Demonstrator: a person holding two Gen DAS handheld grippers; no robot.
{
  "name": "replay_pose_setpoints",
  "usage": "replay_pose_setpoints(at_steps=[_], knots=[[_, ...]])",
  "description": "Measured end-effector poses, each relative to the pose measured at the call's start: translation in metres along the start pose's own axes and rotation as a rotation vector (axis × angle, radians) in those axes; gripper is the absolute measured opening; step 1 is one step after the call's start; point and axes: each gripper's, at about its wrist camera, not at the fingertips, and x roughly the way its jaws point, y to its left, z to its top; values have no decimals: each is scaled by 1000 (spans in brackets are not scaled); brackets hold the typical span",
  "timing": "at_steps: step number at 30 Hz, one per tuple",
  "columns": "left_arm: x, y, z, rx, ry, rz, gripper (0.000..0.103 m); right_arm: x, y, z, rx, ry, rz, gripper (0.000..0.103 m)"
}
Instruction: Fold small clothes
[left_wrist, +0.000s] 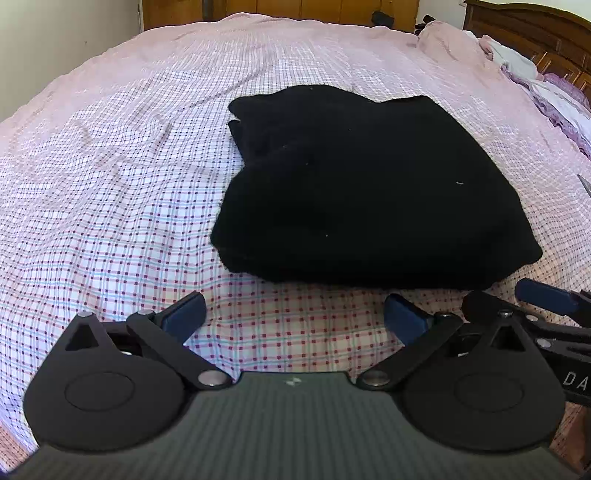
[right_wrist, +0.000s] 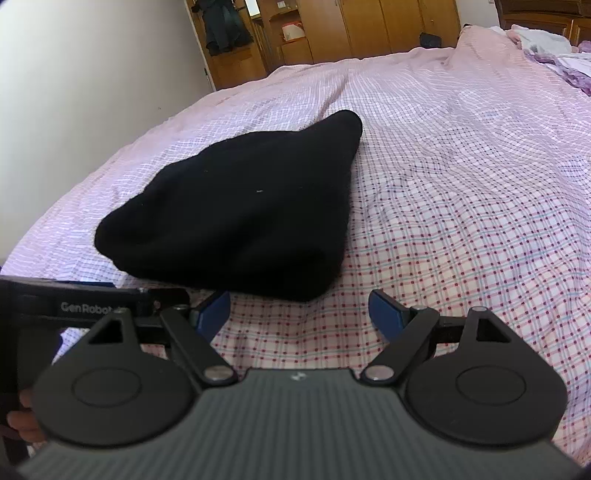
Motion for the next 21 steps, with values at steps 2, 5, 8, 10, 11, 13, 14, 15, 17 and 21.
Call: replay_pose_setpoints(at_steps=[2, 5, 8, 10, 11, 13, 14, 15, 17, 21], knots=[[0, 0, 0, 1, 0, 1, 103, 0, 0, 0, 1, 0, 1, 83], [0, 0, 0, 2, 1, 2, 103, 0, 0, 0, 2, 2, 4, 83], [0, 0, 0, 2, 2, 3, 103, 1, -1, -1, 4, 3, 6, 83], [0, 0, 0, 2, 3, 4, 103, 1, -1, -1, 5, 5, 7, 83], [0, 0, 0, 2, 4, 4, 103, 1, -1, -1, 6, 5, 8, 83], [1, 0, 1, 1, 6, 4, 103, 1, -2, 0, 8, 5, 9, 83], [1, 0, 1, 0, 6, 4, 103, 1, -2, 0, 8, 5, 9, 83], [2, 0, 1, 0, 7, 5, 103, 1, -2, -1, 8, 5, 10, 83], [3, 1, 1, -2, 8, 5, 103, 1, -2, -1, 8, 6, 10, 83], [4, 1, 0, -2, 8, 8, 103, 1, -2, -1, 9, 6, 9, 83]])
